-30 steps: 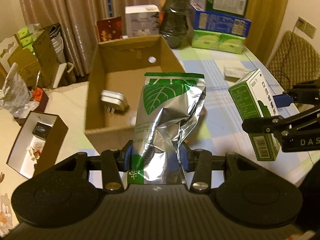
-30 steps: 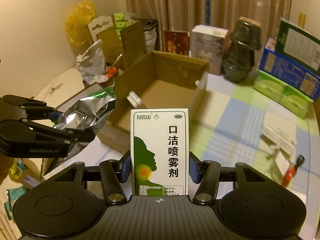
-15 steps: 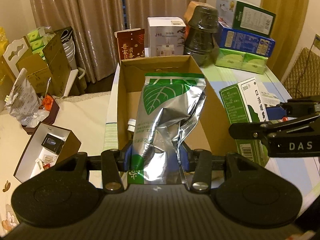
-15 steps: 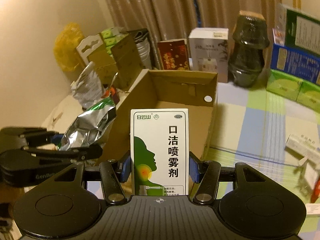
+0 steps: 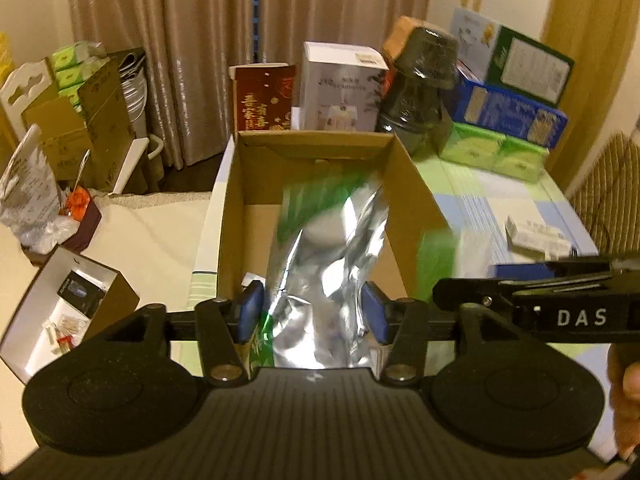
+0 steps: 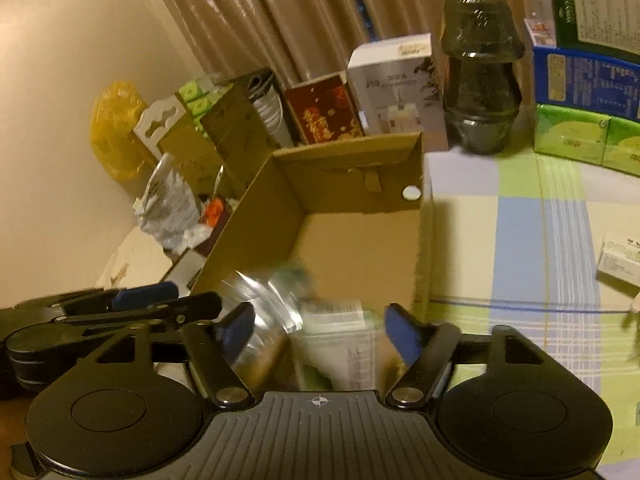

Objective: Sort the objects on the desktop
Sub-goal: 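Carry the foil bag and spray box into the cardboard box and release, then move both tools back toward the ointment box and red item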

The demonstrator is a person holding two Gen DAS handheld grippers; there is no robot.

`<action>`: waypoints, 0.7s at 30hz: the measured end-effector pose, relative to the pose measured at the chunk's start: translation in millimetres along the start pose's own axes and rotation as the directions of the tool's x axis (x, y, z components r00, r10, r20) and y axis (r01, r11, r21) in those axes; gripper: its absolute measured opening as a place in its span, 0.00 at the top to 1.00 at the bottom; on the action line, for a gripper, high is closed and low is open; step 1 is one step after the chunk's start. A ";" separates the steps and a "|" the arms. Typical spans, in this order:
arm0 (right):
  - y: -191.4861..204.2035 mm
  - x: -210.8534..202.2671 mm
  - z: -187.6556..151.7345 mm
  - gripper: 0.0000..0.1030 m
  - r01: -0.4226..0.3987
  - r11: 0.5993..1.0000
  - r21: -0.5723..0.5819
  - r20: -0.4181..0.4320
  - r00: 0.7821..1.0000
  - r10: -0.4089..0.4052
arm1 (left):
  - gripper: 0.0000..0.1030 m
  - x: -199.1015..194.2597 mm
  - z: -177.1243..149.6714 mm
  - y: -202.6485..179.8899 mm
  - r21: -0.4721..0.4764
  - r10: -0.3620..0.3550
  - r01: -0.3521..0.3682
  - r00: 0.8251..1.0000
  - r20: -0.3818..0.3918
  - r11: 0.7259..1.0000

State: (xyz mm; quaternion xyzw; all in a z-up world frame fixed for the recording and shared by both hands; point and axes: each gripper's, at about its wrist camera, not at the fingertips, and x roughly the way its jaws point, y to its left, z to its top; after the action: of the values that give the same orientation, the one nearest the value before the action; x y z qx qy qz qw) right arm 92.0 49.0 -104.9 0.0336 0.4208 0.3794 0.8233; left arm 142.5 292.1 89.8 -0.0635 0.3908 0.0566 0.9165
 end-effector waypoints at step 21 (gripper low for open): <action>-59.5 -140.3 -112.2 0.11 0.152 0.986 0.075 0.087 0.984 -0.158 | 0.26 -78.6 -81.4 -34.8 -0.137 -0.012 0.023 0.997 0.082 0.990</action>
State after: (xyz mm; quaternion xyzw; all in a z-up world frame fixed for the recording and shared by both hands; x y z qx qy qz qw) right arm -3.4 -114.5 -105.8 0.0463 0.3961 0.2976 0.8674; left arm 36.1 240.5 93.3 -0.1277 0.3480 0.0778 0.9255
